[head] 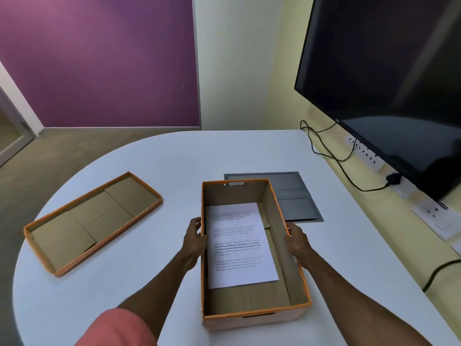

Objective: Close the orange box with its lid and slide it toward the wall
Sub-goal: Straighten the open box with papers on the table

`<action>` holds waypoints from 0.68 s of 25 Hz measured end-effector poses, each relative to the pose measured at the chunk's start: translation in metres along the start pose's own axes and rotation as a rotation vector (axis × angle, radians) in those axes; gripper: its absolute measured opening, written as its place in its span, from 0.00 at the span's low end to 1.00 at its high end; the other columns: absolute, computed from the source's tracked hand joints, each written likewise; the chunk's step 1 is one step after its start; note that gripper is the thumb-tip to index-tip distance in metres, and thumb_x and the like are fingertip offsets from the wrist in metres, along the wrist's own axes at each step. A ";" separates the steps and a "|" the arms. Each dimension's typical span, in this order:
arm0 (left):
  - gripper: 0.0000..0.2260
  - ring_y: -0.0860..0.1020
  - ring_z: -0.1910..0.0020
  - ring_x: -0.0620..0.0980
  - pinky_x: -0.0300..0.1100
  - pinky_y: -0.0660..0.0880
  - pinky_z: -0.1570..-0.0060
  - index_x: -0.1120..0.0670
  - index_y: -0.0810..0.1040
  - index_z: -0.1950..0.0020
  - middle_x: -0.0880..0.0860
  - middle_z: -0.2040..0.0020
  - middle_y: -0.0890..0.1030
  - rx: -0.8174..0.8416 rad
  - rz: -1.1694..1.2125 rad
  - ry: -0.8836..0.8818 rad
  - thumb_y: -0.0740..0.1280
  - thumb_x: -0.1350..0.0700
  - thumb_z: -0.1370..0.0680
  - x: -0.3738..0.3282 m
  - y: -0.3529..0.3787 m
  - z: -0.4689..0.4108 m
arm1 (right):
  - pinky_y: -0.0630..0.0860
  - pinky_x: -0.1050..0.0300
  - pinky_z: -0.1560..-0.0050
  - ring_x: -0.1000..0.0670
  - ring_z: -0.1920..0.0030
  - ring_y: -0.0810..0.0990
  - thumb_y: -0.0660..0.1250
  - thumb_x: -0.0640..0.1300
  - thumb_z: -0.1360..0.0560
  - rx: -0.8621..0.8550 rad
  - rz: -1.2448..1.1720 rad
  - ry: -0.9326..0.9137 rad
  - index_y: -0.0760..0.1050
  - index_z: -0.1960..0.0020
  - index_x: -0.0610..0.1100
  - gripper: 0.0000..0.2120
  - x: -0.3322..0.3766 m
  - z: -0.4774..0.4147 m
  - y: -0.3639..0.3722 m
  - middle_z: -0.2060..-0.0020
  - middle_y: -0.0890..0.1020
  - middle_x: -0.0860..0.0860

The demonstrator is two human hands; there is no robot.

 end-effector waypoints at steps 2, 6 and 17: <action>0.26 0.64 0.26 0.57 0.57 0.68 0.31 0.58 0.63 0.27 0.57 0.25 0.66 -0.017 -0.004 -0.011 0.64 0.69 0.24 0.009 0.003 0.006 | 0.75 0.56 0.53 0.40 0.43 0.79 0.56 0.31 0.23 0.007 0.009 0.026 0.67 0.29 0.40 0.23 -0.006 0.006 0.001 0.38 0.78 0.40; 0.26 0.65 0.26 0.56 0.58 0.68 0.30 0.59 0.64 0.27 0.58 0.26 0.67 -0.043 0.005 -0.037 0.62 0.72 0.24 0.024 0.009 0.017 | 0.74 0.56 0.55 0.40 0.46 0.79 0.55 0.30 0.24 0.034 0.027 0.033 0.69 0.32 0.39 0.21 -0.019 0.013 0.002 0.42 0.80 0.39; 0.26 0.63 0.25 0.57 0.52 0.68 0.32 0.57 0.60 0.24 0.56 0.24 0.64 -0.070 -0.033 -0.044 0.61 0.68 0.21 0.034 0.026 0.026 | 0.76 0.55 0.53 0.40 0.42 0.78 0.59 0.32 0.22 0.055 -0.026 0.077 0.65 0.30 0.40 0.21 -0.030 0.023 0.003 0.36 0.76 0.40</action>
Point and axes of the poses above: each hand's wrist, its own z-axis away from the middle knuckle, its own y-axis out of the palm, x = y × z, the point moved 2 cm from there along -z, towards the middle knuckle
